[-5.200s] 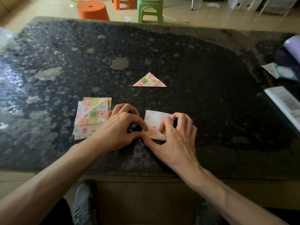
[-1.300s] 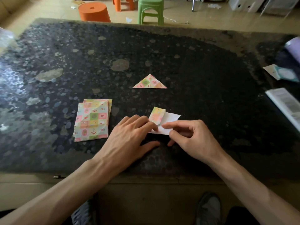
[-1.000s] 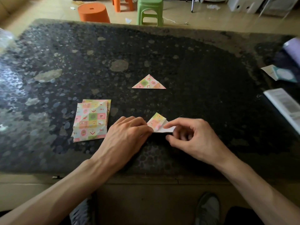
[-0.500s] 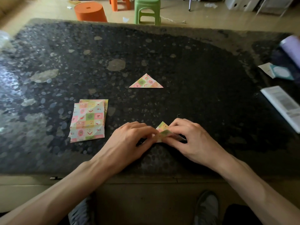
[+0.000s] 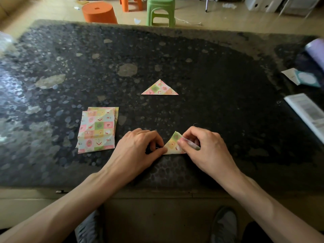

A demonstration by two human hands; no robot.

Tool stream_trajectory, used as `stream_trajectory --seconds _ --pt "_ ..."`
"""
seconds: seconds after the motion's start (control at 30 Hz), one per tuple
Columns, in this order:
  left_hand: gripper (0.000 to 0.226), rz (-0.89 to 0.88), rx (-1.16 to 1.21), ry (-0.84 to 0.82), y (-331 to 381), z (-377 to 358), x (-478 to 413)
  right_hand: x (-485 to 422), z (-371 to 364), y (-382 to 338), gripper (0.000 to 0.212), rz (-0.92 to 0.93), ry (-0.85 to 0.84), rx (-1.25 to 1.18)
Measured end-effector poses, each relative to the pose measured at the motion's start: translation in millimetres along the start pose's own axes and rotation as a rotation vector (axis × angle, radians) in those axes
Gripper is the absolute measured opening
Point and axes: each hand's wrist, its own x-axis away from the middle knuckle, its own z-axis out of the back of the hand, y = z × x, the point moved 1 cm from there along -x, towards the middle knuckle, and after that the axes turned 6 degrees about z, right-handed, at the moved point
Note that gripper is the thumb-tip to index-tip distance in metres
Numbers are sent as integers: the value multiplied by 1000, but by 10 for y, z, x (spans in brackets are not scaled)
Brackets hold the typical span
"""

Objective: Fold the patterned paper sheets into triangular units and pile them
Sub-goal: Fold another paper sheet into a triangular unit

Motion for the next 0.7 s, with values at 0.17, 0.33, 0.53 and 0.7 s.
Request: stream_trajectory --seconds 0.17,0.33,0.53,0.7 --pt "17 -6 -7 7 0 -12 8 -12 1 -16 12 -25 -15 18" --pt "16 -20 1 14 -4 -17 1 -14 7 -23 13 -48 -23 4" --pt "16 -49 9 12 -27 -26 -7 0 20 -38 13 -55 -24 -5" --pt "21 -72 13 11 -36 -56 -18 3 16 -73 13 -61 -35 -8"
